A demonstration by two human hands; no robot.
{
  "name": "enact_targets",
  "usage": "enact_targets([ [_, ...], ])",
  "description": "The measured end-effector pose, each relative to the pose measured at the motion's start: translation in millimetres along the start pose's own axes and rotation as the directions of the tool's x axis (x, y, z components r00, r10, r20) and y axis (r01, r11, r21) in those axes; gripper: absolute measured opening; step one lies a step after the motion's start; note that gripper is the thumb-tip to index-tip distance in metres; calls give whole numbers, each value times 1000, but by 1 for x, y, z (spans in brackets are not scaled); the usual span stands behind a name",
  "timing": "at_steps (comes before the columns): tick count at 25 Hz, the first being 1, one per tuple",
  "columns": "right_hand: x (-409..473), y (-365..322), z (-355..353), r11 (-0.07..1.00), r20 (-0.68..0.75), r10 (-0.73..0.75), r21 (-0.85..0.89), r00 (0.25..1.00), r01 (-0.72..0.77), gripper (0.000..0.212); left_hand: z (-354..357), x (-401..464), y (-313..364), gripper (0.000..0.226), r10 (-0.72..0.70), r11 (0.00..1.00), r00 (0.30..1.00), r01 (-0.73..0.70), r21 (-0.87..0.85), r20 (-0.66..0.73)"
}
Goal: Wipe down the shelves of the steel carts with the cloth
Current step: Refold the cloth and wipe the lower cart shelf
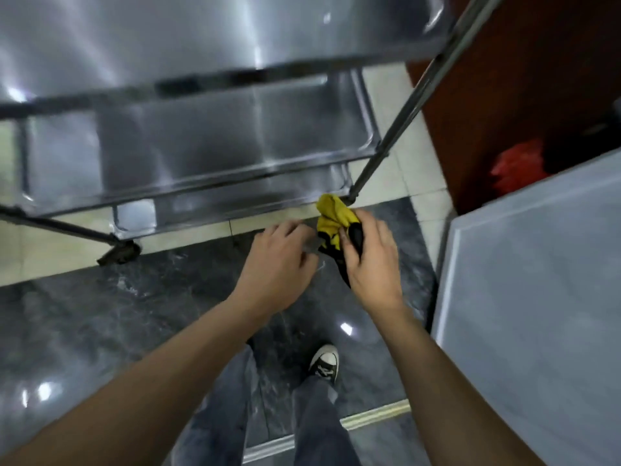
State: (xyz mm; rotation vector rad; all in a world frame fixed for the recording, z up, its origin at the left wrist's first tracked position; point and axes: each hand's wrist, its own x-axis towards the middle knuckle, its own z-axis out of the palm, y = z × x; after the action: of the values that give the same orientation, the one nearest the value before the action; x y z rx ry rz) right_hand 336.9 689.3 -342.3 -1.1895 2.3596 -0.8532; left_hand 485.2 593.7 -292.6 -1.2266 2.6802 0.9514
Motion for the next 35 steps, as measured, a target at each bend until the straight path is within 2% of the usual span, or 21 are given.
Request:
enact_targets([
  [5,11,-71,-150,996,-112,-32,78,993,41,43,-125,-13,123,31,68,997,986,-71,-15,-149],
  [8,33,-109,-230,993,-177,-88,62,980,100,41,-184,-13,187,32,93,995,969,-99,-16,-228],
  [14,57,-144,-348,985,-244,-158,35,957,171,36,-249,-11,282,30,189,979,929,-203,-9,-319],
  [17,75,-149,-382,982,-288,-167,32,943,184,36,-265,-4,308,25,238,970,906,-243,30,-351],
  [22,126,-157,-413,968,-302,-246,-27,921,250,33,-295,35,323,28,234,970,890,-240,35,-391],
  [28,225,-162,-444,959,-292,-283,-112,913,262,35,-331,127,334,34,197,978,902,-209,11,-384],
  [35,350,-163,-463,955,-258,-297,-85,920,284,35,-374,242,340,35,140,986,904,-164,-26,-404],
])
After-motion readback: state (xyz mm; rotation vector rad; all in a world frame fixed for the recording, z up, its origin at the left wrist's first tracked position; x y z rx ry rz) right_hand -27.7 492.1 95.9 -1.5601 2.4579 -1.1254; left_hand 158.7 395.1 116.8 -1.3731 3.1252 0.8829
